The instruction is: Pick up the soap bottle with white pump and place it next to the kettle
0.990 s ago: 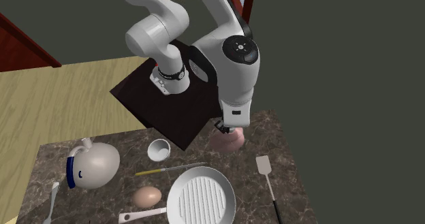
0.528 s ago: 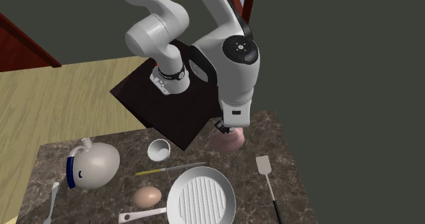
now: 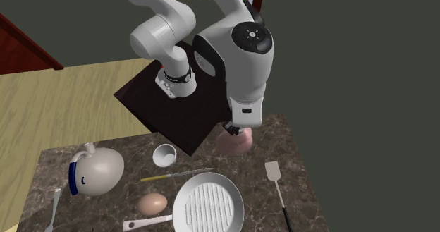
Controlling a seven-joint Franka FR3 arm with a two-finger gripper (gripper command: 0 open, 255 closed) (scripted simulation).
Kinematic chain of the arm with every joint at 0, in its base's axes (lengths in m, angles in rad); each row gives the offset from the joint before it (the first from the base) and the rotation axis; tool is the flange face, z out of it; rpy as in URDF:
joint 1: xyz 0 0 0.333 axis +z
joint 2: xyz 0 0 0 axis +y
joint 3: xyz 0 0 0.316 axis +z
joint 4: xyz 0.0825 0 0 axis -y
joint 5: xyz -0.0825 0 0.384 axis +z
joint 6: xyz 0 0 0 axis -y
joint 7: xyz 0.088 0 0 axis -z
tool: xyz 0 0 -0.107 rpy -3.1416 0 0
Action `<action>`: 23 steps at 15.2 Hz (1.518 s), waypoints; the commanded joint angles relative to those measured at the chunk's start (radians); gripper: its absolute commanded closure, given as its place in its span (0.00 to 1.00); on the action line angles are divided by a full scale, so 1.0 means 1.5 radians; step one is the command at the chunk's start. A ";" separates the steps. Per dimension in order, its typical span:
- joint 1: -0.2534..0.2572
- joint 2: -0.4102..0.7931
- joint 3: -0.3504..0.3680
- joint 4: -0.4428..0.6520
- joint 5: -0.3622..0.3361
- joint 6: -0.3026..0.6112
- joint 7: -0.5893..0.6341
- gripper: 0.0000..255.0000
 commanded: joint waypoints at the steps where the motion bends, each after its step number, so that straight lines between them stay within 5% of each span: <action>1: 0.000 -0.014 0.001 0.008 0.000 -0.022 0.000 1.00; 23: 0.002 -0.093 0.015 0.152 0.009 -0.244 -0.004 1.00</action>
